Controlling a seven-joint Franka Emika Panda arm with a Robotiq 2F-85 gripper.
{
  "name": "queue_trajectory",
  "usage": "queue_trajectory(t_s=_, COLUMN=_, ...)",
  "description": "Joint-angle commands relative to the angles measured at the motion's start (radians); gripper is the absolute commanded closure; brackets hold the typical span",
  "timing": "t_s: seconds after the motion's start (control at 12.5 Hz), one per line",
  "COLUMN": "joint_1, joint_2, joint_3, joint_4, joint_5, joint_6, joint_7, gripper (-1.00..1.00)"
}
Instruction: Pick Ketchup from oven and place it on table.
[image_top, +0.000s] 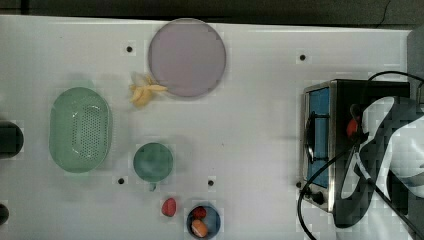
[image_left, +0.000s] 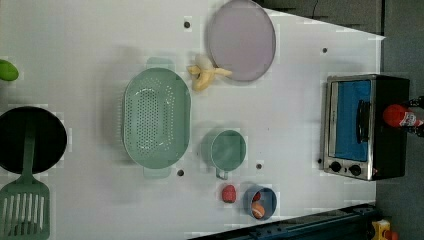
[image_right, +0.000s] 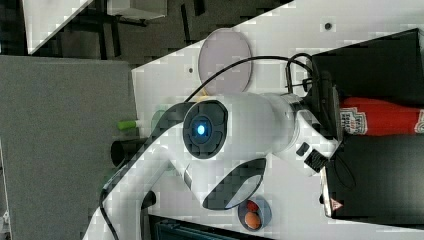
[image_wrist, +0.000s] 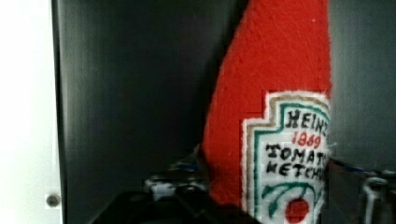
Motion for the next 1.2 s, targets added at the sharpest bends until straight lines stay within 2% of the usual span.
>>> queue_trajectory(t_s=0.08, joint_1=0.014, joint_2=-0.027, joint_3=0.012, joint_4=0.010, joint_5=0.023, joint_6=-0.026, joint_7=0.019, gripper=-0.26)
queue_trajectory(t_s=0.4, joint_1=0.056, joint_2=-0.115, joint_3=0.013, joint_4=0.059, joint_5=-0.001, joint_6=-0.072, joint_7=-0.038, gripper=-0.26)
queue_trajectory(t_s=0.64, joint_1=0.128, joint_2=-0.211, joint_3=0.033, joint_4=0.086, joint_5=-0.098, joint_6=-0.143, joint_7=-0.055, gripper=-0.26)
queue_trajectory(t_s=0.8, joint_1=0.184, joint_2=-0.280, joint_3=0.081, joint_4=0.086, joint_5=-0.147, joint_6=-0.250, joint_7=-0.055, gripper=-0.26)
queue_trajectory(t_s=0.96, joint_1=0.229, joint_2=-0.334, joint_3=0.152, joint_4=0.086, joint_5=-0.149, joint_6=-0.359, joint_7=-0.055, gripper=-0.26)
queue_trajectory(t_s=1.2, joint_1=0.269, joint_2=-0.378, joint_3=0.267, joint_4=0.071, joint_5=-0.151, joint_6=-0.423, joint_7=-0.055, gripper=-0.26)
